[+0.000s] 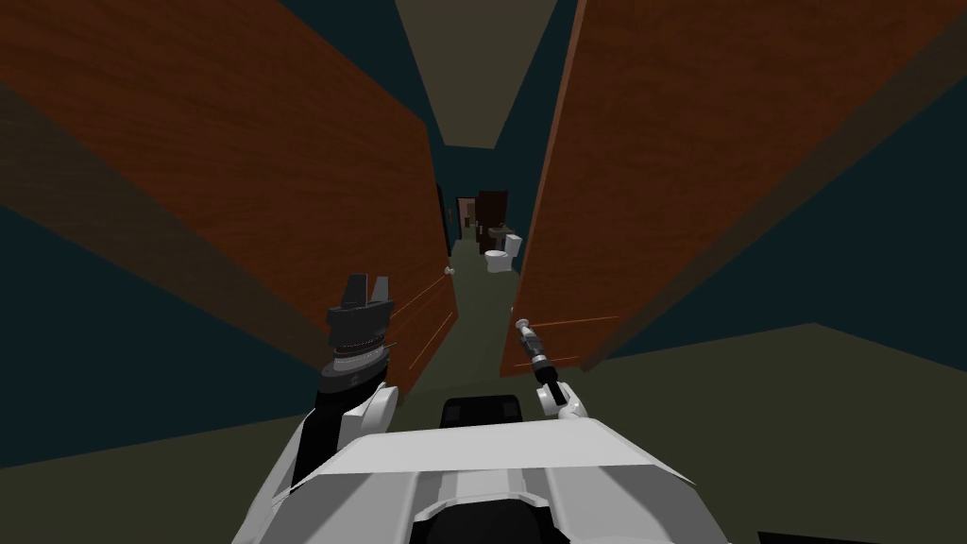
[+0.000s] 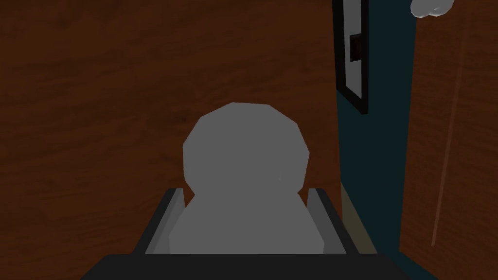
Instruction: Push the door open
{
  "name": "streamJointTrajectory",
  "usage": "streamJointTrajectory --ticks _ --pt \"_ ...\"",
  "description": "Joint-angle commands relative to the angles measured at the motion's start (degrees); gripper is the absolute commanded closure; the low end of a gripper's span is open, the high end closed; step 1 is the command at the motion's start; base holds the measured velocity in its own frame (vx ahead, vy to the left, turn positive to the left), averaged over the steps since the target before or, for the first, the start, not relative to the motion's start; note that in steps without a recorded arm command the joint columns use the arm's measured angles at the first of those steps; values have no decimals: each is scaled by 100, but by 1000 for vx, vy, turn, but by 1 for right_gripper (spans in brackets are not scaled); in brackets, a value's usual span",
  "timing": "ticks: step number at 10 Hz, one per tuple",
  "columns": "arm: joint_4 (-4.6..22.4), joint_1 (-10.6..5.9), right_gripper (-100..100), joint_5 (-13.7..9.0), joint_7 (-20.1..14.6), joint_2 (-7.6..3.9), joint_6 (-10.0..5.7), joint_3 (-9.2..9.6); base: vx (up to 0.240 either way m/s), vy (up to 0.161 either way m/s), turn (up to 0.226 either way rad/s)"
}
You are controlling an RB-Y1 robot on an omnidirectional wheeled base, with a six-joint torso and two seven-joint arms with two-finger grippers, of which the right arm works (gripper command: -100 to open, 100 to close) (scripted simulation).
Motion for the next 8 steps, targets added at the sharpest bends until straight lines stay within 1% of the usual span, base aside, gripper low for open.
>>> streamJointTrajectory --ticks 1,2,5,6,8 --pt "-81 -3 100 -132 -286 -45 -15 -20 46 1 43" --pt "-81 -3 100 -132 -311 -45 -15 -20 37 1 13" --pt "-82 -7 100 -368 -789 -81 -29 -15 38 1 31" --pt "-82 -7 100 -368 -858 -81 -29 -15 35 1 11" --pt "-83 -9 100 -555 -1211 -104 -41 -12 42 -1 39"
